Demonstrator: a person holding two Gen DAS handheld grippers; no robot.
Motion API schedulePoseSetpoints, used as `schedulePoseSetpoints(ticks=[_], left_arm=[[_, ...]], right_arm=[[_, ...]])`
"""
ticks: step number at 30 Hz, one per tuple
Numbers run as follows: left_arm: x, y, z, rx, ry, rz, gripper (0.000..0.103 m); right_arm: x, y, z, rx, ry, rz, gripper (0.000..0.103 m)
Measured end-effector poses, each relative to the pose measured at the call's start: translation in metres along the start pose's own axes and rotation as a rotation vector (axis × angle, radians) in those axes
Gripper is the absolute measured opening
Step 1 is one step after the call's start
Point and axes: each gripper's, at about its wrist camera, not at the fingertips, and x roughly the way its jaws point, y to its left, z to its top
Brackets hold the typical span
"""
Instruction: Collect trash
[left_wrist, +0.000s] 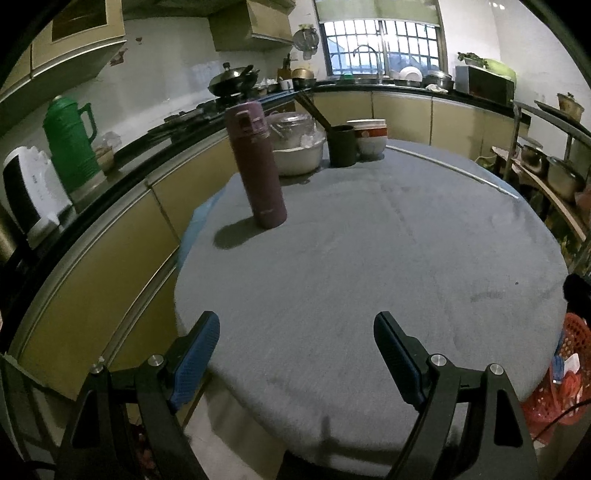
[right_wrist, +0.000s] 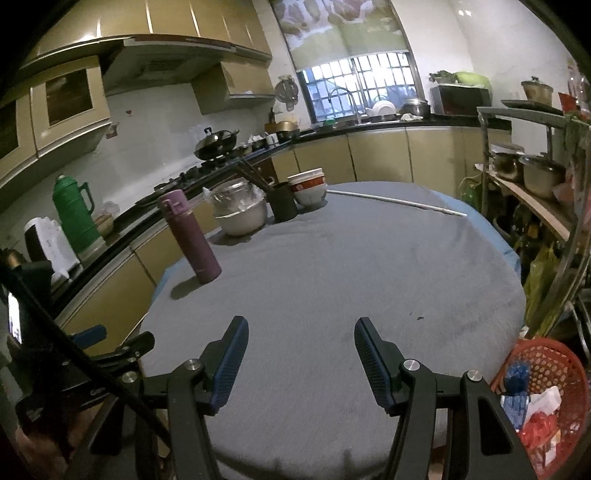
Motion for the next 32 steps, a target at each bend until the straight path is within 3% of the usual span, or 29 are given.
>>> schedulePoseSetpoints(ticks=[21,27,32], left_arm=[[-0.014,0.004,0.007,-0.009,-0.050,-0.019,0.086],[0.016,-0.004,0.013,0.003,0.010,-0.030,0.086],[0.075,-0.016,0.019,-0.006,0.091,-0.082,0.086]], right_arm=[[0.003,0.009,0.004,-0.026,-0.014,-0.027,0.064],[0.032,-0.007,0.007,-0.007,0.022,-0.036,0.064],[0.079,-0.032,0.008,0.015,0.066,-0.066,0.064]])
